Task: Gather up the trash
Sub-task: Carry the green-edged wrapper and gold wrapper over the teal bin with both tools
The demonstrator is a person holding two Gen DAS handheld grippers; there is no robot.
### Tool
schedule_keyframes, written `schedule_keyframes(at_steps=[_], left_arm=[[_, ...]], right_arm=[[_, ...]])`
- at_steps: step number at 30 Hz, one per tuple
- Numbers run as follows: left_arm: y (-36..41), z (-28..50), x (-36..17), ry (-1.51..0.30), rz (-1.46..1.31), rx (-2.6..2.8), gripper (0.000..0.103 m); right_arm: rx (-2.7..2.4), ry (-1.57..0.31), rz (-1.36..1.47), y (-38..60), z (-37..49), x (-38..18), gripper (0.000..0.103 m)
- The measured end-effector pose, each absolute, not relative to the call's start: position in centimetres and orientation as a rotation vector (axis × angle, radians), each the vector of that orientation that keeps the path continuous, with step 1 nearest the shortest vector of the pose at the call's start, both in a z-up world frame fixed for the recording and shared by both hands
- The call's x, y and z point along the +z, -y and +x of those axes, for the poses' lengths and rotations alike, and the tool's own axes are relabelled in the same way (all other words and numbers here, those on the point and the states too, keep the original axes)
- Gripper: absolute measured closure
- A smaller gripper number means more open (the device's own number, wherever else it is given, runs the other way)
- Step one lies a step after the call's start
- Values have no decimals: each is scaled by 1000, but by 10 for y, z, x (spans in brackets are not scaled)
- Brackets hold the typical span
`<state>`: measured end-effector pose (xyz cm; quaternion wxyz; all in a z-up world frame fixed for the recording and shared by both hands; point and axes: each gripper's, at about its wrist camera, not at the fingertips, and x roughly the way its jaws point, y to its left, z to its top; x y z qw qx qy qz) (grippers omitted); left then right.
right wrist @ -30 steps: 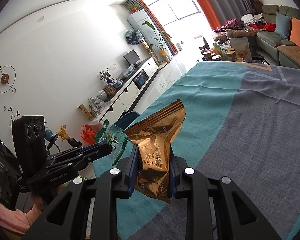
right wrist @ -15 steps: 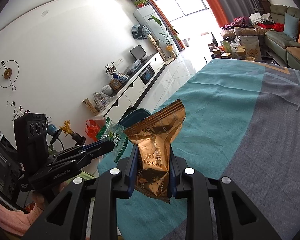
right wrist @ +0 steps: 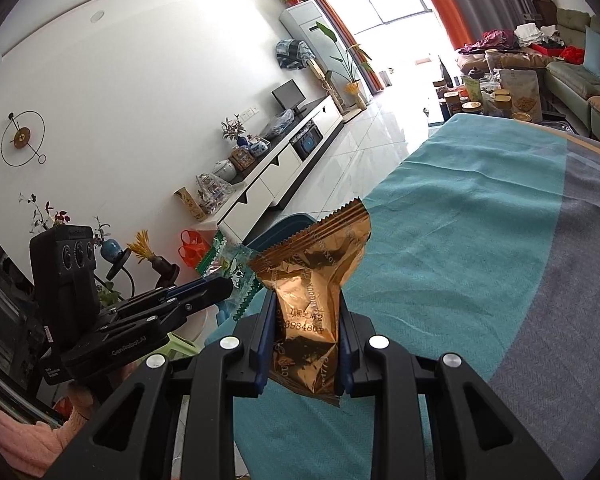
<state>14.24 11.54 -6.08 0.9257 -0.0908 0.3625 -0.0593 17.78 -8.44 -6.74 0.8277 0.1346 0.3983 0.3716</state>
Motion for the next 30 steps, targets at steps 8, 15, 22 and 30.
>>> schedule_keyframes(at_steps=[8,15,22,30], left_arm=[[-128,142,-63,-736,-207,-87,84],[-139,143,-67,-734,-218,-56,84],[-147,147,-71,-738,-217,-26,84],[-154,152,-74,-739,-220,-1,84]], right_arm=[[796,-847,266,75,183,-65,78],[804,-851,249,67,186,-64,78],[813,-854,229,57,191,-63,78],[825,-863,214,45,195,-62,78]])
